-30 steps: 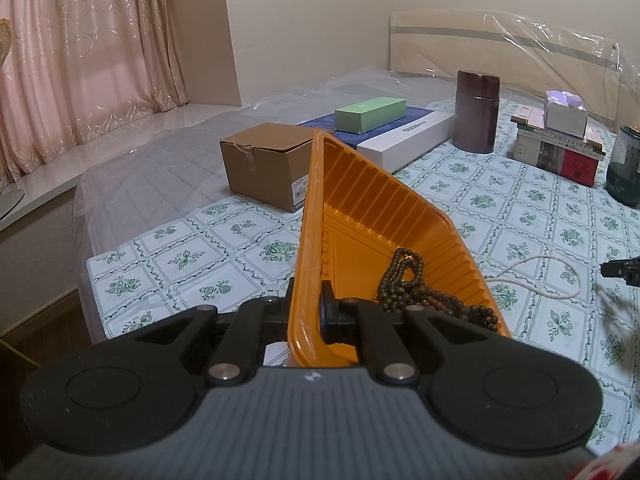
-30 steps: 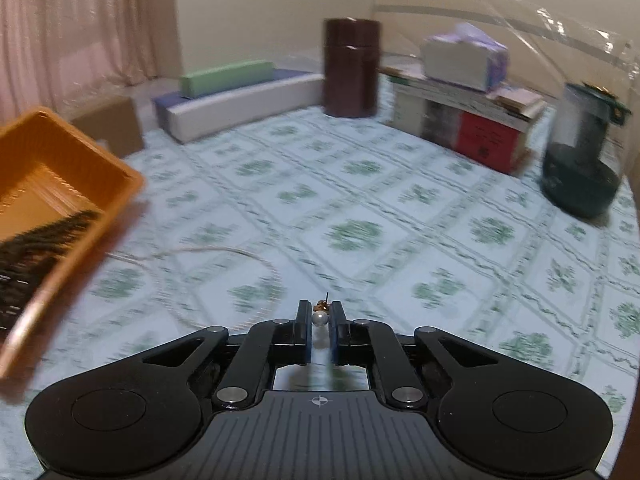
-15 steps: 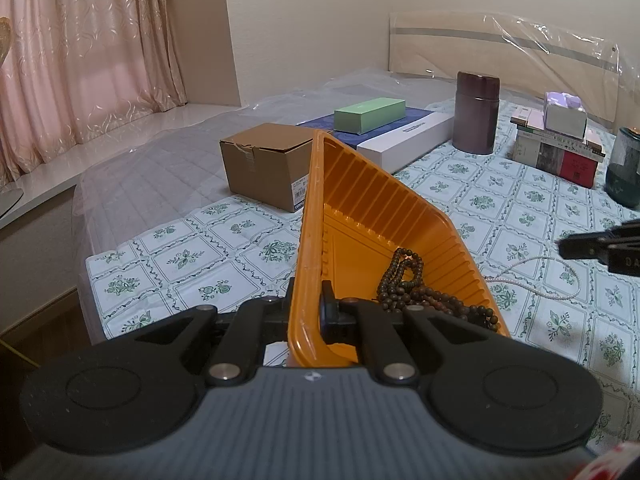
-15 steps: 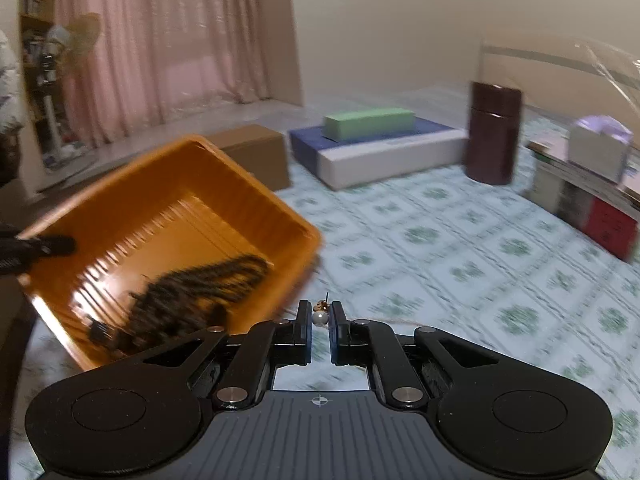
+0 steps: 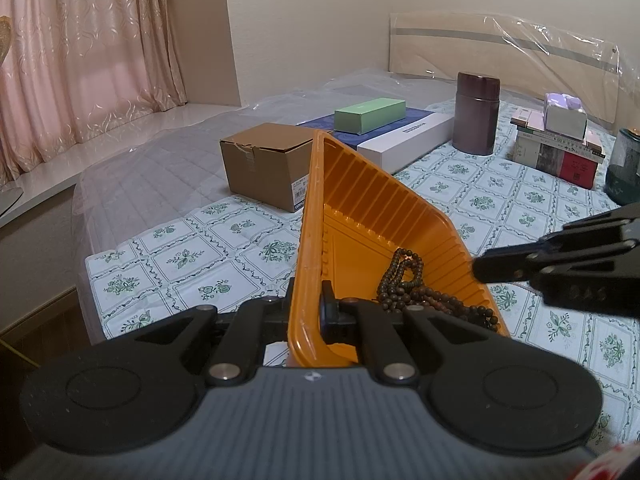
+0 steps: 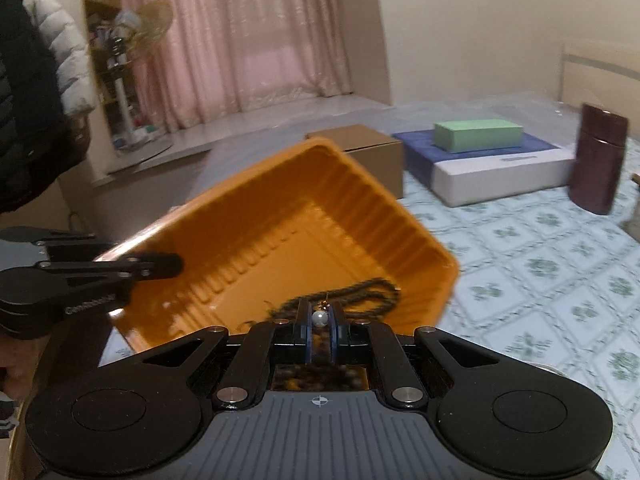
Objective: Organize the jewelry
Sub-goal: 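Carry the pearl earring with the right gripper and drop it into the tray, then move the right gripper to the pearl strand and pinch it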
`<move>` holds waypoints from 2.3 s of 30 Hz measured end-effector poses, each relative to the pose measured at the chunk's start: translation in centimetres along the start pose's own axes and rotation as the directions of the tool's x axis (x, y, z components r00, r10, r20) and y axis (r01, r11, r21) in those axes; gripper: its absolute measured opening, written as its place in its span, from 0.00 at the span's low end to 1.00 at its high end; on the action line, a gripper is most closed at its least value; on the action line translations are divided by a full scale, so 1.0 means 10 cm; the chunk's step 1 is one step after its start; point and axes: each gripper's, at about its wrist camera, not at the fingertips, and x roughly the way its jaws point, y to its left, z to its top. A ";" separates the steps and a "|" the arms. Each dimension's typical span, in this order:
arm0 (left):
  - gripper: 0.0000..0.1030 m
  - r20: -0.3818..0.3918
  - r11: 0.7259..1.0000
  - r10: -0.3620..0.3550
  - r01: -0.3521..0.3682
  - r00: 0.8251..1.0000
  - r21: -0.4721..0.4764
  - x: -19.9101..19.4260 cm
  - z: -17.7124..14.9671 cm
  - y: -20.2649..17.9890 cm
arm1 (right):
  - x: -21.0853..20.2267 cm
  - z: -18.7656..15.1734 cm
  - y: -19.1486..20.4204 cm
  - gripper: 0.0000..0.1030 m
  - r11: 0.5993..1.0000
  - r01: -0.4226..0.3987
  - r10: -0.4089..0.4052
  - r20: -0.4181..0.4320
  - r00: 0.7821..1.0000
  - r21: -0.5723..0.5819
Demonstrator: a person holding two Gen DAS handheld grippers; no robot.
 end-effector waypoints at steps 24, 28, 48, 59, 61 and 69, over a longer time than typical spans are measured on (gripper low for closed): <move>0.07 0.001 1.000 -0.003 0.003 1.000 -0.004 -0.01 0.00 0.02 | 0.04 0.04 0.00 0.55 0.998 -0.039 0.038 0.023 0.999 0.059; 0.07 0.000 1.000 -0.003 0.003 1.000 -0.005 -0.01 0.00 0.02 | -0.10 -0.04 -0.20 0.55 0.995 0.029 -0.033 0.036 0.999 0.096; 0.07 -0.002 1.000 0.000 0.000 1.000 0.002 0.02 -0.02 0.02 | -0.70 -0.84 -1.30 0.55 0.904 0.325 -0.312 -0.090 0.946 0.277; 0.07 -0.002 1.000 -0.001 0.001 1.000 0.001 0.02 -0.02 0.02 | -0.60 -0.95 -1.36 0.55 0.906 0.346 -0.322 -0.136 0.937 0.242; 0.07 -0.002 1.000 -0.001 0.001 1.000 0.002 0.02 -0.02 0.02 | -0.55 -0.97 -1.37 0.55 0.907 0.349 -0.322 -0.145 0.936 0.237; 0.07 -0.002 1.000 0.000 0.000 1.000 0.002 0.02 -0.02 0.02 | -0.43 -0.96 -1.42 0.55 0.910 0.363 -0.339 -0.144 0.930 0.200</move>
